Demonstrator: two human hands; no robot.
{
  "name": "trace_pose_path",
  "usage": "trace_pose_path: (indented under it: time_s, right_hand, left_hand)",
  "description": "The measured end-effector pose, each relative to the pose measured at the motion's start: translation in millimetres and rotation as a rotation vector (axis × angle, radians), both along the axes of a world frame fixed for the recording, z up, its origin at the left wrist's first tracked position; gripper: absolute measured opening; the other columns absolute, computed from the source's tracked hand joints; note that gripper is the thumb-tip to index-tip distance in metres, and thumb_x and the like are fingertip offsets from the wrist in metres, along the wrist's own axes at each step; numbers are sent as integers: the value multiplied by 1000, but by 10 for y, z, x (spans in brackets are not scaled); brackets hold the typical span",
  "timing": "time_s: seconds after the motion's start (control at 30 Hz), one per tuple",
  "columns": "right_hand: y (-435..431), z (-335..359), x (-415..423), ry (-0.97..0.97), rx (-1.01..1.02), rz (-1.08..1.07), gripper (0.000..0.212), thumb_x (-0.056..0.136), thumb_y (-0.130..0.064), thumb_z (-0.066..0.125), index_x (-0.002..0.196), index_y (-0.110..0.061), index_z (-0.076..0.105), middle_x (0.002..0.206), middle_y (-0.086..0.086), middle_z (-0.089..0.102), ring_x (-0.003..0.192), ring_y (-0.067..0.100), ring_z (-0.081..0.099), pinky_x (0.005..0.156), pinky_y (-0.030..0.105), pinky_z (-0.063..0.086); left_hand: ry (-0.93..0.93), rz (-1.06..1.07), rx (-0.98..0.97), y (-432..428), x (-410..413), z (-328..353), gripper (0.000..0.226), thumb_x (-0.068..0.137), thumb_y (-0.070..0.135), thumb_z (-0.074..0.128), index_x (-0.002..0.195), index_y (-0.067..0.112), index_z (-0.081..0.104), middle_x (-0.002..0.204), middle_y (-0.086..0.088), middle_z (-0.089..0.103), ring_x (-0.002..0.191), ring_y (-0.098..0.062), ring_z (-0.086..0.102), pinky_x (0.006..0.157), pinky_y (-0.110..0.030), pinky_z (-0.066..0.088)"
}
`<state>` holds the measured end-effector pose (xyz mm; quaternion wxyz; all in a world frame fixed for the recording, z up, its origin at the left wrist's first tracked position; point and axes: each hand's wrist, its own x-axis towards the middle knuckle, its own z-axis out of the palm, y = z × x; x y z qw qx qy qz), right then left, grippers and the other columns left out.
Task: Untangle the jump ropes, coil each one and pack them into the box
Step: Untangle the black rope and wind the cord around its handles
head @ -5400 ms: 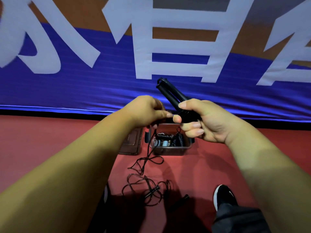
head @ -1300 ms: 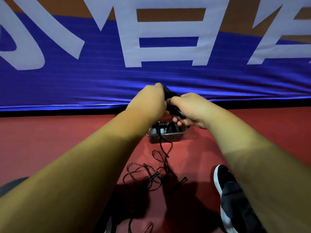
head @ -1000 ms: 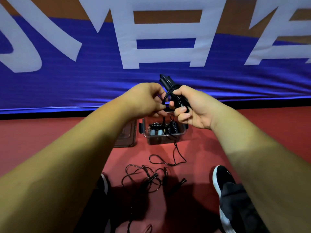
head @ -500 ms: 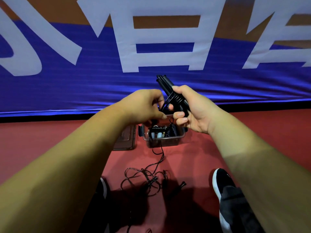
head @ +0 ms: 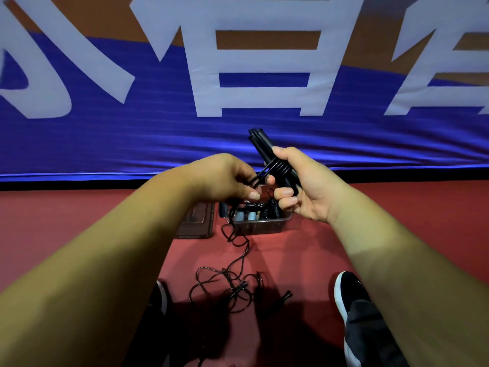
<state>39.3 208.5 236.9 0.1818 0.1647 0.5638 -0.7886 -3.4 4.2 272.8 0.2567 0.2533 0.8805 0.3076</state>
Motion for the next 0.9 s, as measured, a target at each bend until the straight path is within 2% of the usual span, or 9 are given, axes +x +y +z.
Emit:
trace_pose_path:
  time_s: [0.1, 0.2, 0.3, 0.37, 0.47, 0.53, 0.63, 0.73, 0.9]
  right_hand:
    - [-7, -2, -6, -8, -7, 0, 32, 94, -47, 69, 104, -19, 58, 82, 5, 59, 52, 13, 31, 39, 22, 23]
    - [-29, 1, -15, -14, -6, -13, 29, 94, -45, 69, 101, -19, 58, 83, 5, 60, 52, 13, 31, 39, 21, 22]
    - [-59, 20, -24, -17, 7, -24, 30, 95, -44, 69, 102, -17, 59, 85, 6, 61, 52, 12, 32, 39, 21, 23]
    - [-87, 38, -23, -12, 20, -27, 31, 97, -43, 68, 105, -15, 59, 86, 6, 64, 51, 12, 33, 39, 21, 23]
    - [-116, 60, -17, 29, 44, -22, 28, 100, -39, 66, 115, -19, 54, 87, 8, 67, 51, 13, 35, 40, 21, 24]
    - [-125, 60, -21, 67, 105, -9, 22, 102, -35, 66, 114, -24, 51, 87, 10, 68, 52, 14, 35, 43, 21, 23]
    - [-133, 42, -43, 122, 198, -16, 24, 101, -36, 70, 108, -28, 48, 85, 13, 68, 51, 16, 36, 46, 21, 24]
    - [-124, 18, -57, 160, 323, -20, 29, 99, -39, 73, 105, -28, 47, 84, 14, 70, 51, 17, 37, 49, 24, 25]
    - [-127, -95, -33, 179, 527, 23, 49, 90, -58, 78, 104, -23, 47, 85, 11, 70, 54, 20, 45, 47, 27, 33]
  left_hand:
    - [-115, -31, 29, -65, -10, -39, 5, 98, 19, 73, 98, 21, 77, 81, 1, 77, 77, -11, 73, 78, -26, 60]
    - [-71, -72, -18, -124, -69, -46, 12, 94, 20, 78, 104, 24, 80, 95, 3, 80, 93, -17, 76, 88, -26, 60]
    - [-68, -90, -43, -186, -108, -58, 18, 89, 16, 82, 104, 26, 80, 98, 6, 80, 97, -14, 75, 90, -24, 59]
    - [-116, -99, -28, -216, -106, -73, 19, 87, 12, 84, 102, 22, 80, 95, 2, 79, 89, -15, 75, 83, -23, 60]
    - [-197, -57, -7, -233, -99, -116, 15, 87, 6, 82, 99, 13, 76, 75, 4, 72, 68, -8, 68, 62, -18, 54]
    - [-199, -32, -36, -231, -93, -123, 13, 89, 4, 80, 99, 12, 74, 69, 7, 70, 62, -5, 69, 59, -18, 53]
    - [-190, -27, -90, -242, -99, -138, 15, 91, 11, 79, 104, 16, 74, 84, 1, 78, 77, -12, 75, 72, -31, 63]
    - [-184, -30, -94, -251, -106, -149, 15, 91, 14, 80, 104, 19, 77, 93, -2, 80, 89, -18, 76, 89, -40, 60]
    - [-352, 65, 190, -143, -33, -81, 30, 98, 35, 72, 100, 6, 66, 94, -14, 73, 87, -22, 72, 91, -41, 57]
